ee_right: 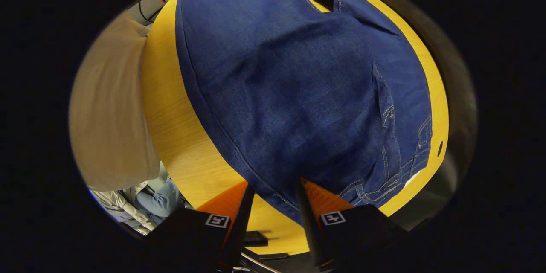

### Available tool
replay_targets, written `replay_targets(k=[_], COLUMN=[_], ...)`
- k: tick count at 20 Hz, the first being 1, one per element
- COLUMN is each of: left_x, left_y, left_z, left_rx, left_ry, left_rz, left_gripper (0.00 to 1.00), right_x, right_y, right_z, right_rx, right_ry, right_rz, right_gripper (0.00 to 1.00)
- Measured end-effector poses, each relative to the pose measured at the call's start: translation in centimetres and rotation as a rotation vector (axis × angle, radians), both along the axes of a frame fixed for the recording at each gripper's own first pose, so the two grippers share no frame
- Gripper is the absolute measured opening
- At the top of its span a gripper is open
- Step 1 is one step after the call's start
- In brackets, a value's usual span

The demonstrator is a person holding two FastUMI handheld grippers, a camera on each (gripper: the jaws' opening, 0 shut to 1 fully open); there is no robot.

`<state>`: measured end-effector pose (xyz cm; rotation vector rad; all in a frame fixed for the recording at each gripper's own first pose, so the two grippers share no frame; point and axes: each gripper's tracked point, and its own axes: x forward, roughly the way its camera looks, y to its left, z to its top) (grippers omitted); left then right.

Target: Grasp the waist and the cuffs of the jeans and fold them to make the two legs overlap; first hold the waist and fold one-third of the jeans toward the cuffs, then hold the cuffs and fold the remaining one-third in the same direction to finish folding.

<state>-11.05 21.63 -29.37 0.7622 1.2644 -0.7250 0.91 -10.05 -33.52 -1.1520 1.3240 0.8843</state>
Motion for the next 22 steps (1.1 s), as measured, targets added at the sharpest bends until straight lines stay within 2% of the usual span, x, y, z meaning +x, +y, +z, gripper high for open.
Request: replay_targets(k=[1, 2, 3, 5, 9, 12, 14, 18, 22], left_x=[-0.1, 0.0, -0.1, 0.0, -0.2, -0.2, -0.3, -0.3, -0.6], left_y=[0.0, 0.0, 0.0, 0.0, -0.1, 0.0, 0.1, 0.2, 0.6], left_z=[0.0, 0.0, 0.0, 0.0, 0.1, -0.1, -0.1, 0.0, 0.6], left_rx=[-0.001, -0.003, -0.006, -0.014, -0.027, -0.021, -0.009, 0.001, 0.014], left_ry=[-0.002, -0.003, -0.003, -0.004, -0.009, -0.019, -0.02, -0.012, 0.036], left_rz=[-0.002, -0.002, -0.002, -0.005, -0.017, -0.027, -0.035, -0.079, -0.135], left_gripper=[0.0, 0.0, 0.0, 0.0, 0.0, 0.0, 0.0, 0.0, 0.0], right_x=[0.3, 0.8, 1.7, 1.9, 1.7, 1.8, 1.0, 1.2, 1.9], right_y=[0.4, 0.6, 0.7, 0.6, 0.6, 0.8, 1.0, 1.6, 2.0], right_z=[0.1, 0.2, 0.5, 0.6, 1.0, 1.0, 1.1, 1.5, 3.1], right_rx=[-0.002, -0.004, -0.004, -0.011, 0.005, 0.025, 0.027, 0.01, 0.012], right_ry=[-0.009, -0.027, -0.062, -0.128, -0.216, -0.267, -0.271, -0.259, -0.262], right_rz=[0.002, 0.002, 0.005, -0.018, -0.065, -0.108, -0.13, -0.118, -0.173], right_gripper=[0.52, 0.53, 0.32, 0.12, 0.03, 0.03, 0.03, 0.03, 0.03])
